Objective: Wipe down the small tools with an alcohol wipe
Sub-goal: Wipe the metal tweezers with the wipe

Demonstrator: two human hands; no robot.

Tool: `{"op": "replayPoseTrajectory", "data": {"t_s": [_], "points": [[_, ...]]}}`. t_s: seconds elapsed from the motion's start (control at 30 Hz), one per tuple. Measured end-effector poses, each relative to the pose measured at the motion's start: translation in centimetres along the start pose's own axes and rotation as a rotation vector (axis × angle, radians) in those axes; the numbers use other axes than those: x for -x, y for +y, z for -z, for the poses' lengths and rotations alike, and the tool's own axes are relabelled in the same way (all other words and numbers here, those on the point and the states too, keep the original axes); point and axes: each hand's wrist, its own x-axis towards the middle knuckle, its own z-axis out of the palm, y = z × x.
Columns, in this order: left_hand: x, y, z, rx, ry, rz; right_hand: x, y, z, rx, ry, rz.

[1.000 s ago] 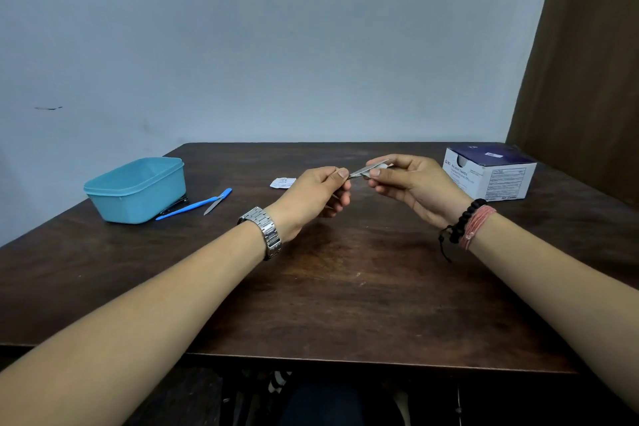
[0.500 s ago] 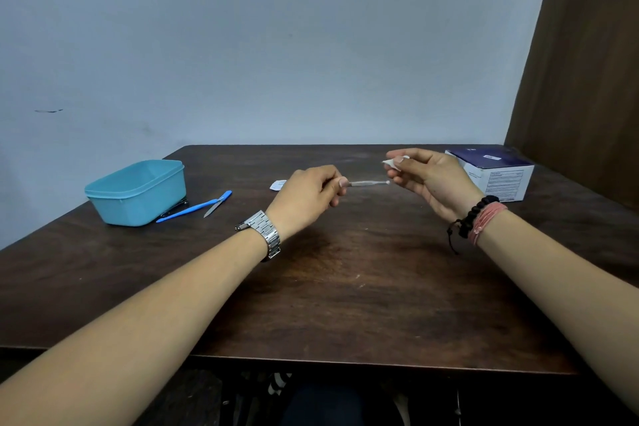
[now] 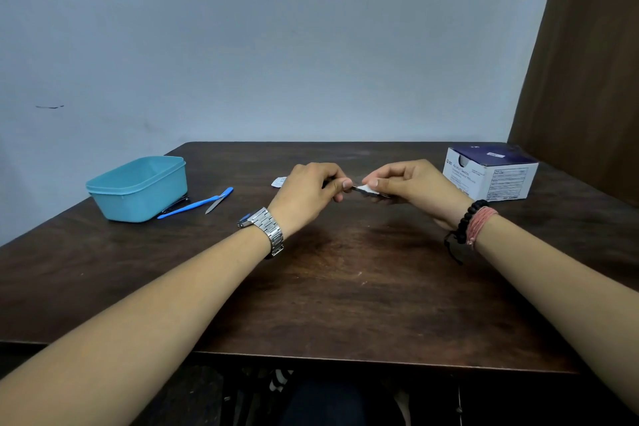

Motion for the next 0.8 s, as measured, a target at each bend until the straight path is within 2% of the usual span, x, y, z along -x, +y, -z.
{"op": "replayPoseTrajectory", "data": {"t_s": [0.3,0.6,0.8], "points": [[0.04,0.07,0.11,0.009,0.009,0.004,0.16,-0.05,0.25,0.026,-0.063,-0.021],[0.01,0.12,0.06,-0.014,-0.002,0.014,-0.14,0.10,0.47,0.008,0.000,-0.015],[0.02,0.13,0.20,0.014,0.011,0.073,0.05,-0.11,0.18,0.073,0.005,0.065]]}}
